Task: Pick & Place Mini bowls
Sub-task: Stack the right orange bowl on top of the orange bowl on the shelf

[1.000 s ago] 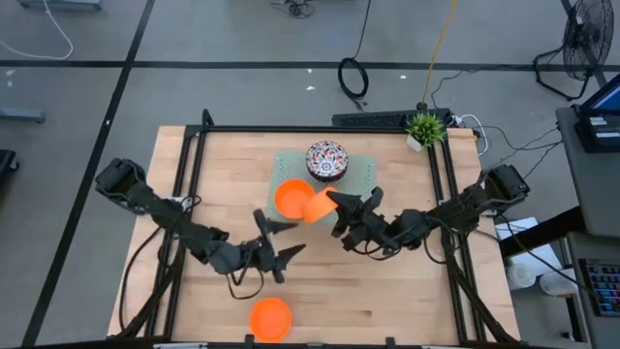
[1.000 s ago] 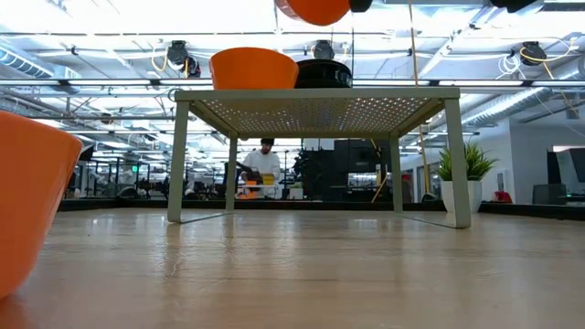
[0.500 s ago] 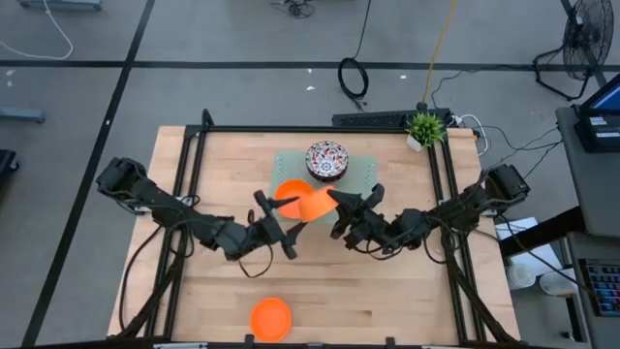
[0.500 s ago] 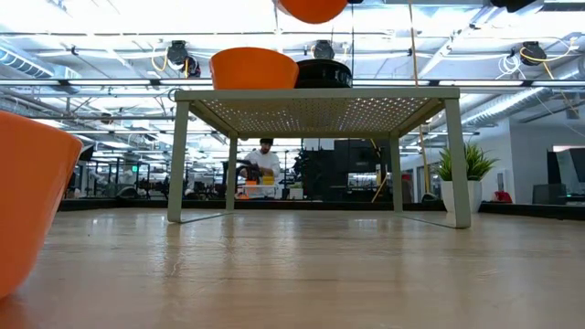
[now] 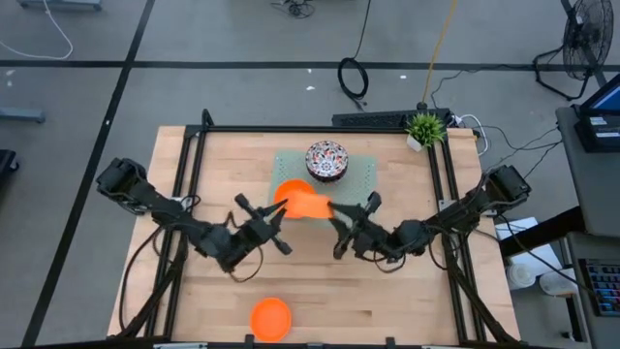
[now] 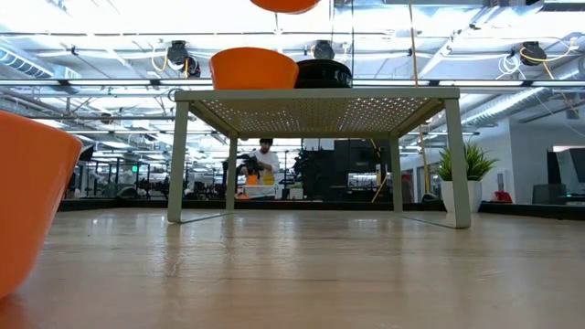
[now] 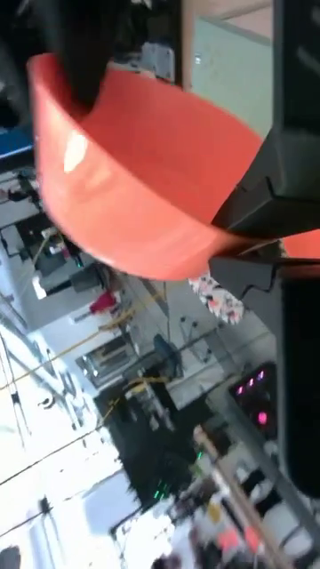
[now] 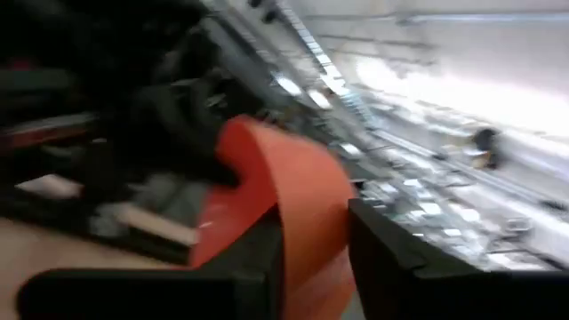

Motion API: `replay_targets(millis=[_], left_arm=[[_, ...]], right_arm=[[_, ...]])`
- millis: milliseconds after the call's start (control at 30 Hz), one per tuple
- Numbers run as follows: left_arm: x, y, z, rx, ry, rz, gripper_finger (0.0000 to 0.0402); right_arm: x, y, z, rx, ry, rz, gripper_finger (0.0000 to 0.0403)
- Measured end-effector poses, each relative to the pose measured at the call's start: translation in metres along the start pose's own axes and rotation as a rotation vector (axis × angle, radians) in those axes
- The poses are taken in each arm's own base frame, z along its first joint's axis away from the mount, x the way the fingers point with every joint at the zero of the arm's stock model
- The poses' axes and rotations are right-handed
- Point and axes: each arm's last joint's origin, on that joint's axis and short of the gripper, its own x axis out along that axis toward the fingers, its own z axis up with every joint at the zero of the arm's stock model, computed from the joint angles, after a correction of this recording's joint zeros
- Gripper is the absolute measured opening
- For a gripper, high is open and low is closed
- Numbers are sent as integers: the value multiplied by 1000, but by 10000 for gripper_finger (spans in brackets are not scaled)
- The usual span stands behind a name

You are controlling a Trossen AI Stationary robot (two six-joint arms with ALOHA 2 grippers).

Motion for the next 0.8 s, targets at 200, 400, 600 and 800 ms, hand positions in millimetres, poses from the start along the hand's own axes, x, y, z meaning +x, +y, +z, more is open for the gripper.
replay_targets(millis=[200, 400, 600, 800], left_arm=[[-33, 15, 17, 25, 128, 125, 7], [-83, 26, 31, -26, 65, -33, 5], [-128, 27, 33, 6, 1, -182, 4], [-133, 47, 8, -109, -10, -222, 4]], right_arm=[[-24, 32, -5, -30, 65, 233, 171], [-45, 35, 10, -51, 87, 224, 205], [-55, 23, 5, -47, 175, 236, 201], [-62, -14, -9, 111, 193, 192, 193]])
